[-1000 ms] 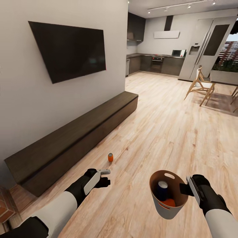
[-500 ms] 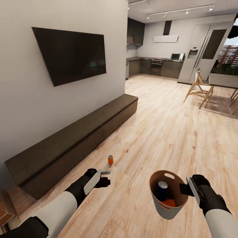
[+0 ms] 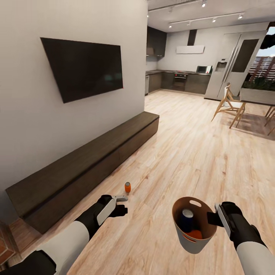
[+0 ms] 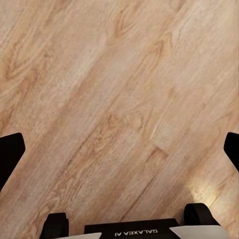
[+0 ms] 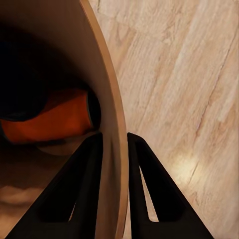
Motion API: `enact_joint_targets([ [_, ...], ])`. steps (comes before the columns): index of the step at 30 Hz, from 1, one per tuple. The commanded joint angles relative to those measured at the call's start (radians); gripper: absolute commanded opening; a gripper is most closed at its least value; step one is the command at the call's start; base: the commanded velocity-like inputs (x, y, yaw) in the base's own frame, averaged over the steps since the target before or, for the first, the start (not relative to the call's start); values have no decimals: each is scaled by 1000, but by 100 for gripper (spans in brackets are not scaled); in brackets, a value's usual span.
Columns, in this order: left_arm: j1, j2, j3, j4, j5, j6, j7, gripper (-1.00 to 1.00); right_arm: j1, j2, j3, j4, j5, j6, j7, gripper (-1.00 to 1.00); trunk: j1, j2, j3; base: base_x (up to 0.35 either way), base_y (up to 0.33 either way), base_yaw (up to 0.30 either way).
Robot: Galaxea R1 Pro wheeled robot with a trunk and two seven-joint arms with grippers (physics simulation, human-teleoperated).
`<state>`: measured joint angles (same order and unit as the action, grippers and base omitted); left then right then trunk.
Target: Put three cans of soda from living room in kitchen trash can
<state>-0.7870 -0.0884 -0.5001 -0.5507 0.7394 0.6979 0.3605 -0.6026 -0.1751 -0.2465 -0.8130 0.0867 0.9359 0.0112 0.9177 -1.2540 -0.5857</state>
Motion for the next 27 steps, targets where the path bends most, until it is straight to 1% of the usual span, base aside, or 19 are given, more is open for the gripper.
enact_joint_targets([
  [1,0,0,0,0,0,0,0,100,0,0,0,0,-11,0,6,-100,0,0,2,0,0,0],
  [13,0,1,0,1,0,0,-8,100,0,1,0,0,-11,0,7,-100,0,0,20,0,0,0],
  [27,0,0,-1,2,0,0,-9,100,0,1,0,0,-11,0,9,-100,0,0,23,6,2,0],
])
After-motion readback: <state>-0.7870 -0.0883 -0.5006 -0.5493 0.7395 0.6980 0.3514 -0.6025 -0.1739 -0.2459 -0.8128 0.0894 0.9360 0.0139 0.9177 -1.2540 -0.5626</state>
